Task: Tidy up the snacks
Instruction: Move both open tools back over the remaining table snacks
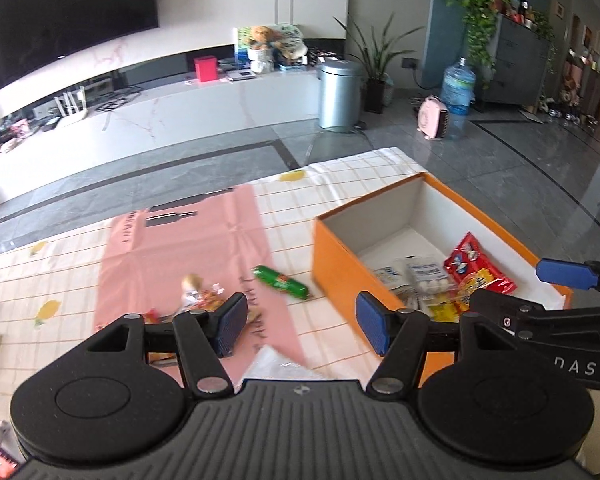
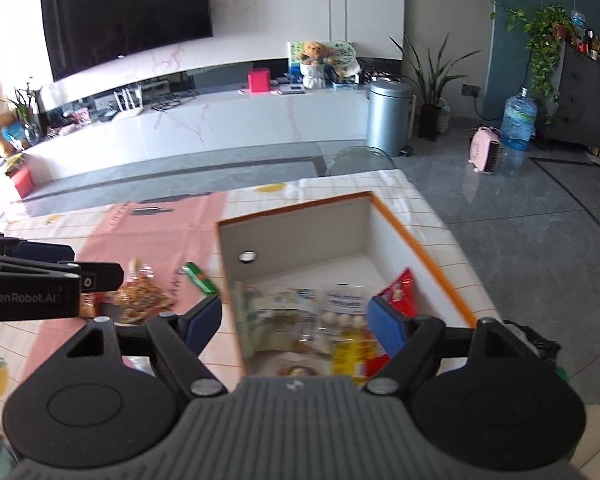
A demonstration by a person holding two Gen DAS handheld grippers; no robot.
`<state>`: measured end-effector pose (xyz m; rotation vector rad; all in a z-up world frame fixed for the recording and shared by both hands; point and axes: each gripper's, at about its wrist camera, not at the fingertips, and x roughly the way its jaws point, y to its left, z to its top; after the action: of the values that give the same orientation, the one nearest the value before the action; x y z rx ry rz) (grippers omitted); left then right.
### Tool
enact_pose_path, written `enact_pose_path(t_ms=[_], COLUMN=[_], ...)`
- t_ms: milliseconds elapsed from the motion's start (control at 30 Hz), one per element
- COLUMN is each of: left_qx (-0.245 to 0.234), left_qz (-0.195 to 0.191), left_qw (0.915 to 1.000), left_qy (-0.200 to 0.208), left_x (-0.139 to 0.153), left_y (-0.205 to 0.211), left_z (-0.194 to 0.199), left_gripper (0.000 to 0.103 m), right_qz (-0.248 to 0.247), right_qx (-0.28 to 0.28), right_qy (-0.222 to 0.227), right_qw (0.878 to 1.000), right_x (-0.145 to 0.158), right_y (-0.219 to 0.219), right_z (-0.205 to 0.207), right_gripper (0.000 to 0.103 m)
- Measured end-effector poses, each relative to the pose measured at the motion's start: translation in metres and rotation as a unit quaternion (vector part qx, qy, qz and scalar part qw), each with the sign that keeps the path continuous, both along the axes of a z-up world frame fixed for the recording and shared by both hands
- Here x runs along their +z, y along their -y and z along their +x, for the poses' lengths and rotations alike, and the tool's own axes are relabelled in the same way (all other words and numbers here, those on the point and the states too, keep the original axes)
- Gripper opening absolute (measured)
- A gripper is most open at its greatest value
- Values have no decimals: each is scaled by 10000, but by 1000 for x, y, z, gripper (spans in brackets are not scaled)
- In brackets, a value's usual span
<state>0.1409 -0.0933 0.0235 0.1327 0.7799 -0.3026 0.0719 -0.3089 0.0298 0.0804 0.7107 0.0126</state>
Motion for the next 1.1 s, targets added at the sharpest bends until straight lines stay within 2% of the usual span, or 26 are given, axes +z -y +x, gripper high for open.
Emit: enact_pose_path(t_ms=[233, 400, 500, 667, 833, 933, 1100], left_qx=[432, 631, 752, 657, 671, 673, 724], left_qz=[189, 127, -21, -55, -80, -131, -196], left_qw=[9989, 9978, 9963, 9943, 9929, 9922, 9906], left_qy=[43, -179, -426, -837, -982, -1042, -1141], left_x=[-8, -22, -32, -55, -69, -74, -84], left_y=[-46, -82, -101, -113, -119, -121, -126], left_z=[-23, -35, -38, -37, -27, -19, -4], left_gripper=[74, 74, 74, 74, 74, 76, 76], right_qz=[241, 285, 145, -44, -373, -666, -1039], right_qx=[132, 234, 281, 388, 696, 910, 1412], right_qy=[121, -137, -369, -730, -939, -1024, -1186], right_qw=[9995, 9992, 9988, 9966, 9924, 9883, 9773], right_x=[-11, -37, -55, -84, -105, -115, -133], right_y=[-53, -84, -96, -105, -113, -120, -129], right_z=[-19, -23, -22, -12, 5, 16, 38], right_gripper=[84, 85, 86, 89, 89, 94, 96])
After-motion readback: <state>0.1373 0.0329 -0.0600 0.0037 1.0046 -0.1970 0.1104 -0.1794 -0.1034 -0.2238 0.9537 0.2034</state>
